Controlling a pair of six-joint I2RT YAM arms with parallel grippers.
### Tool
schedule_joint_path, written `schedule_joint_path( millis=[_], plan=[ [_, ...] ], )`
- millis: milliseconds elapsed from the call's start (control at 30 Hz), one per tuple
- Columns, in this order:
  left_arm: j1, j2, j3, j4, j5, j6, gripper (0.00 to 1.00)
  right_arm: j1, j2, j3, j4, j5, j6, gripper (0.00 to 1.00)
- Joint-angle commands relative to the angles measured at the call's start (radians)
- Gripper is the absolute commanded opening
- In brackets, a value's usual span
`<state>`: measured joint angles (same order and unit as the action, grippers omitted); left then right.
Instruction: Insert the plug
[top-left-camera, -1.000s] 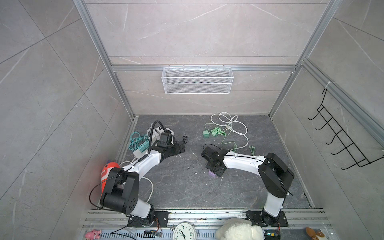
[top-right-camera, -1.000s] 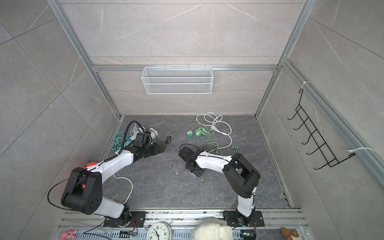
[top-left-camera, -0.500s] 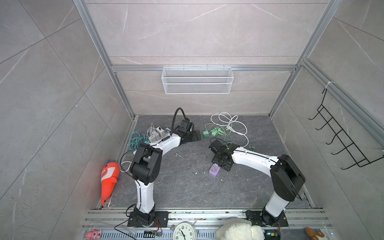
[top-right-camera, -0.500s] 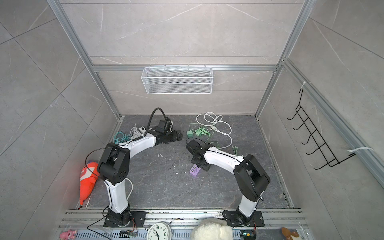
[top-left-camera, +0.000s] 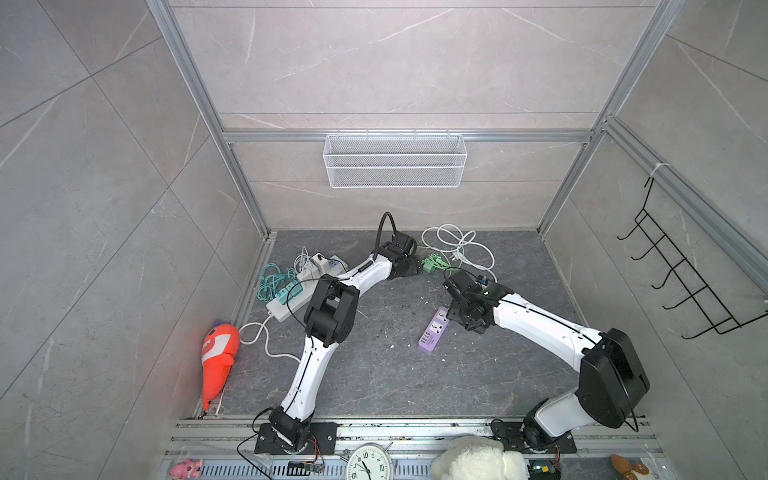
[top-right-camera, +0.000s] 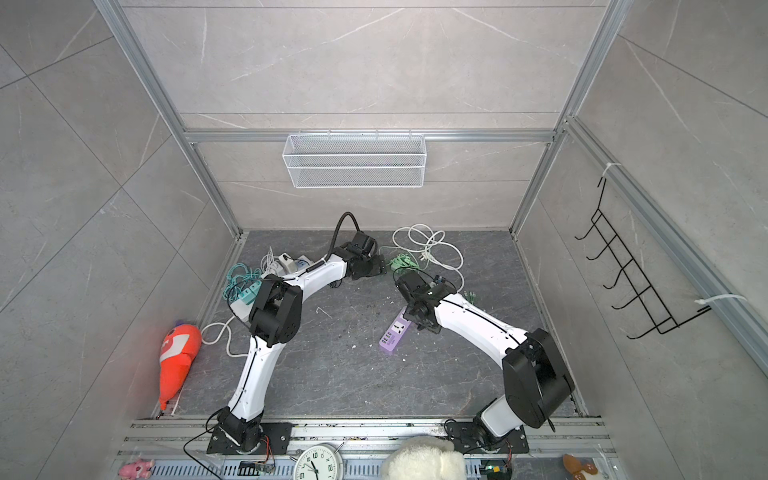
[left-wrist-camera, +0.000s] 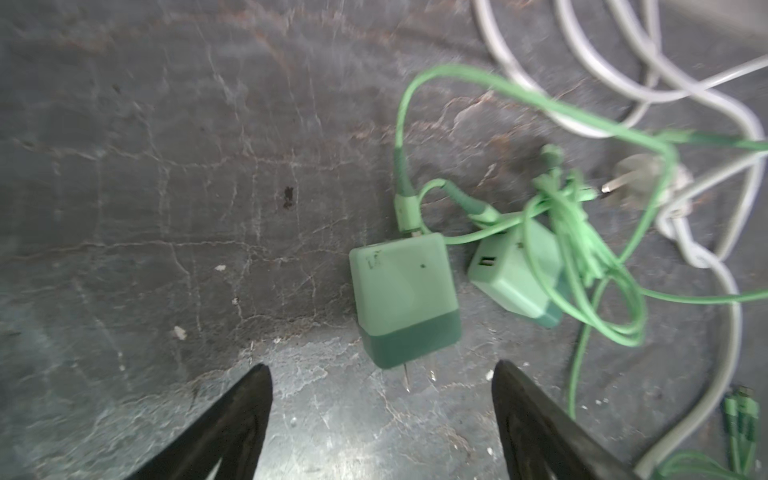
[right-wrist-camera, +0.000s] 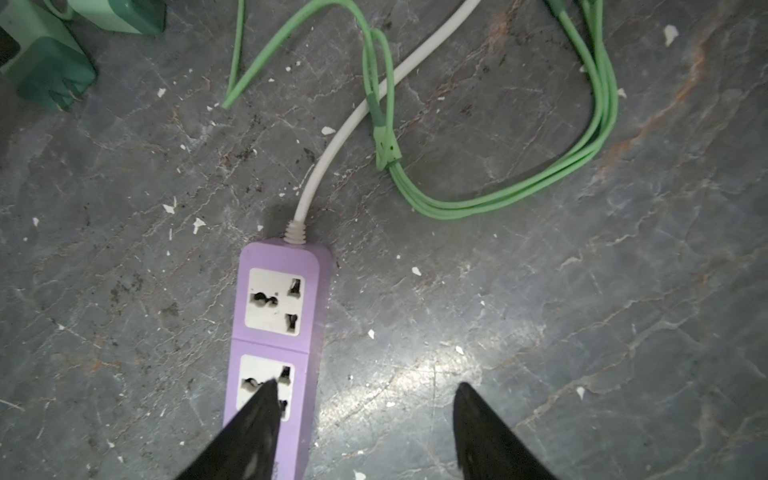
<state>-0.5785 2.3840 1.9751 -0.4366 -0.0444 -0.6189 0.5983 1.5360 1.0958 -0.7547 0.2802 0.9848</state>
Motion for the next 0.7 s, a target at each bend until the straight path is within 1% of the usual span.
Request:
schedule_joint_path(
  millis=[0,233,433,567,667],
  plan=[
    [-0.003,0.032,0.062,-0.06,-0.037,-0.031,0.85,-0.006,-0.019,-0.029,0.022,-0.021,-0.059,0.67],
    [-0.015,0.082,0.117,-0.058,-0.065,-0.048,0.83,-0.028,-0.031,-0.066,0.065,-0.046,-0.093,0.67],
    [-0.037,0.137,0.19,-0.097,-0.08,-0.047,0.82,-0.055,-0.05,-0.086,0.089,-0.06,-0.128,0.67],
    [-0.039,0.176,0.243,-0.141,-0.075,-0.04,0.74,-0.071,-0.059,-0.098,0.106,-0.075,-0.143,0.67],
    [-0.041,0.177,0.236,-0.158,-0.08,-0.035,0.7,-0.083,-0.065,-0.11,0.114,-0.081,-0.149,0.67]
  ],
)
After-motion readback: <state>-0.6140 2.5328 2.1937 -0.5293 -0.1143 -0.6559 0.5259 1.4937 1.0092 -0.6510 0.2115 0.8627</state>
